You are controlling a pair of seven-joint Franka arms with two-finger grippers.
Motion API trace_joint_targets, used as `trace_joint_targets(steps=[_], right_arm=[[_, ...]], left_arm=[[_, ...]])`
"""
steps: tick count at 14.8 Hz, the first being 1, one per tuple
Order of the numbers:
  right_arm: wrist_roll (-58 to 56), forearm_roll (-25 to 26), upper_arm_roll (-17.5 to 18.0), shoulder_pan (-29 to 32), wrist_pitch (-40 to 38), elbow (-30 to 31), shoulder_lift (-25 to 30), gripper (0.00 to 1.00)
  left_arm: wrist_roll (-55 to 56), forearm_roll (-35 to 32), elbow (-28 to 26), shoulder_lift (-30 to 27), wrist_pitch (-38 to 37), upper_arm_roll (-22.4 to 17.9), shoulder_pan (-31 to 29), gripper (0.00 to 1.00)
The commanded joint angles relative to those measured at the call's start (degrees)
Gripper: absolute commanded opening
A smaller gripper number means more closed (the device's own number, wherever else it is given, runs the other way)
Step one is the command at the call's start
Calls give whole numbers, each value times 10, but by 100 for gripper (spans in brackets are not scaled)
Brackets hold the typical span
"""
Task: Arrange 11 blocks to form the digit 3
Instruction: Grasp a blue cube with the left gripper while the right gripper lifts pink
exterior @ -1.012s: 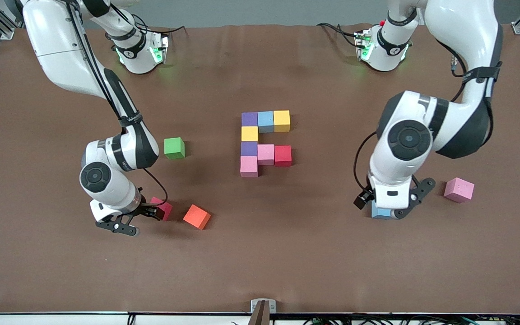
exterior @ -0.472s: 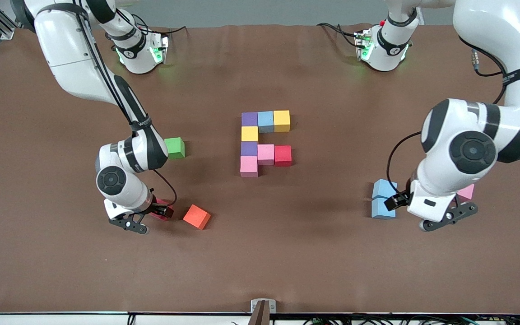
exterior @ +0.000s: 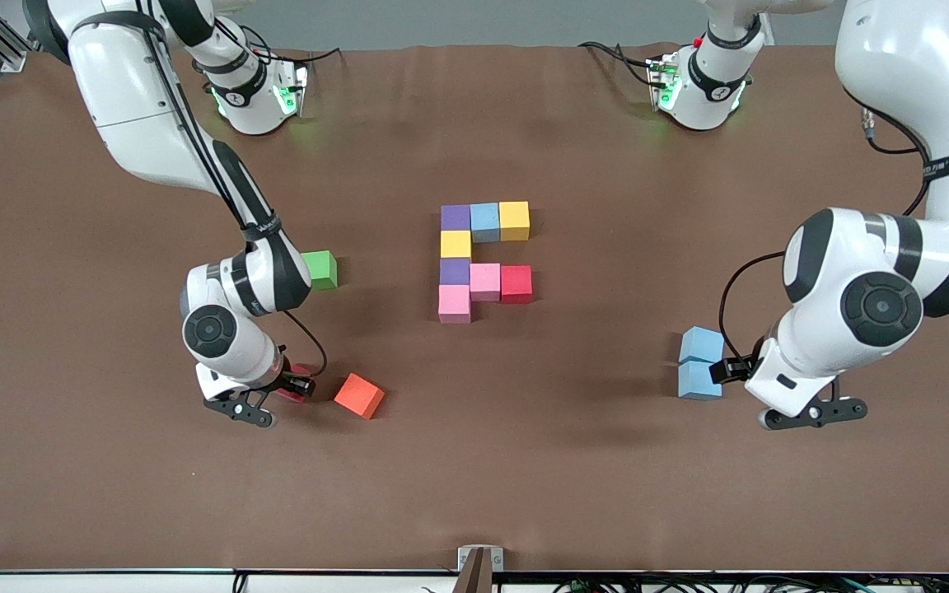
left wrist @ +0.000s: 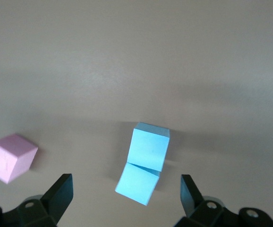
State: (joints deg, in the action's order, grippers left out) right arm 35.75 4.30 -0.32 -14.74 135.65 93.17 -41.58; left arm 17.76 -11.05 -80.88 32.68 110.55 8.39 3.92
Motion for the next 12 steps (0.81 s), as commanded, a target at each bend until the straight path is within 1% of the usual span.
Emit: trace_joint_targets(steps=[1,3,4,6,8,10,12], right_arm=[[5,2,3,-19,-62,-27,15,0],[4,1,15,-30,-124,-67,19,0],[3,-2,23,-29,-157,-87,20,0],[1,-3,43,-28,-194,-119,22,0],[-8,-1,63,-30,-199,-129,22,0],[-56,3,88,-34,-195,-132,22,0],[-104,4,96,-48,-191,-155,14,0]], left_arm=[[-49,11,-9,26,32,7,-25,100],[-48,13,-66,27,92,8,-23,100],[-46,19,-85,25,120,8,-24,100],[-46,37,-89,34,133,8,-27,100],[-42,75,-90,50,142,8,-31,100],[-47,79,-91,61,153,7,-32,100],[-49,74,-88,71,155,7,-36,100]])
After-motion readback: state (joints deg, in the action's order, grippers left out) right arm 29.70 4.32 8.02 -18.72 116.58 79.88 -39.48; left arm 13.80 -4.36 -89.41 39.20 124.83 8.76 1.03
